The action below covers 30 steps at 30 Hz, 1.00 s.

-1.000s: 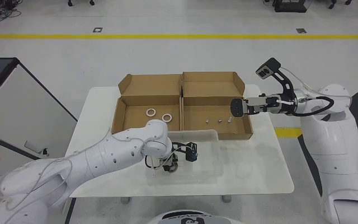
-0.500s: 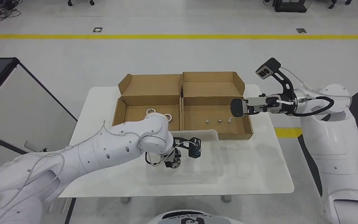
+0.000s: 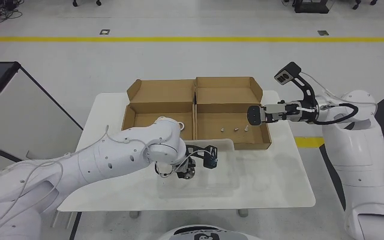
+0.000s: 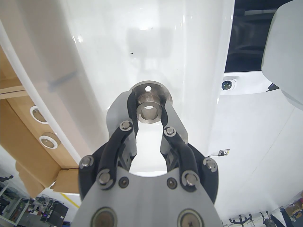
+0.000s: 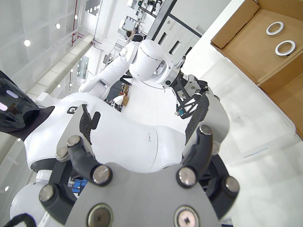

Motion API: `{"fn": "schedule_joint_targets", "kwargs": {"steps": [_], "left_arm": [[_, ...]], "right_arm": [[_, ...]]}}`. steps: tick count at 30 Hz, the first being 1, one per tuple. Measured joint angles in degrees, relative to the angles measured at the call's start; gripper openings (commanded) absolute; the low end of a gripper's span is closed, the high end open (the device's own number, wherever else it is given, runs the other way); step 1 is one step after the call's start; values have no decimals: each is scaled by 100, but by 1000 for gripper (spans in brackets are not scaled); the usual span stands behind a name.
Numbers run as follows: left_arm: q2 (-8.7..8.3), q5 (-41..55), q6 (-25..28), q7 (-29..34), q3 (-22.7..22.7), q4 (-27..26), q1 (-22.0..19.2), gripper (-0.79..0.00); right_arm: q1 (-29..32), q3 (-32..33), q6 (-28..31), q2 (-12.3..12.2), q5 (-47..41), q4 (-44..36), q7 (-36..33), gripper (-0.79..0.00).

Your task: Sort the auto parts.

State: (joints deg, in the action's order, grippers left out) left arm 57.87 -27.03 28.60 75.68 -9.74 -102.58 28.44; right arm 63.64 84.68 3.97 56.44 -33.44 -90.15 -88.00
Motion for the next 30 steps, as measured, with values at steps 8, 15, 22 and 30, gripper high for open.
{"fn": "schedule_joint_targets", "kwargs": {"steps": [8, 15, 22, 30], "left_arm": [[-291, 317, -23, -830, -649, -99, 225, -785], [-847, 966, 496, -1831, -1641, -4, 824, -785], [-1328, 1643, 1267, -2773, -2672, 144, 1604, -785], [-1525, 2066, 1954, -3098, -3155, 177, 2063, -785]], "right_arm": [[0, 0, 0, 0, 0, 0, 0, 0], [0, 0, 0, 0, 0, 0, 0, 0], [0, 0, 0, 0, 0, 0, 0, 0], [0, 0, 0, 0, 0, 0, 0, 0]]}}
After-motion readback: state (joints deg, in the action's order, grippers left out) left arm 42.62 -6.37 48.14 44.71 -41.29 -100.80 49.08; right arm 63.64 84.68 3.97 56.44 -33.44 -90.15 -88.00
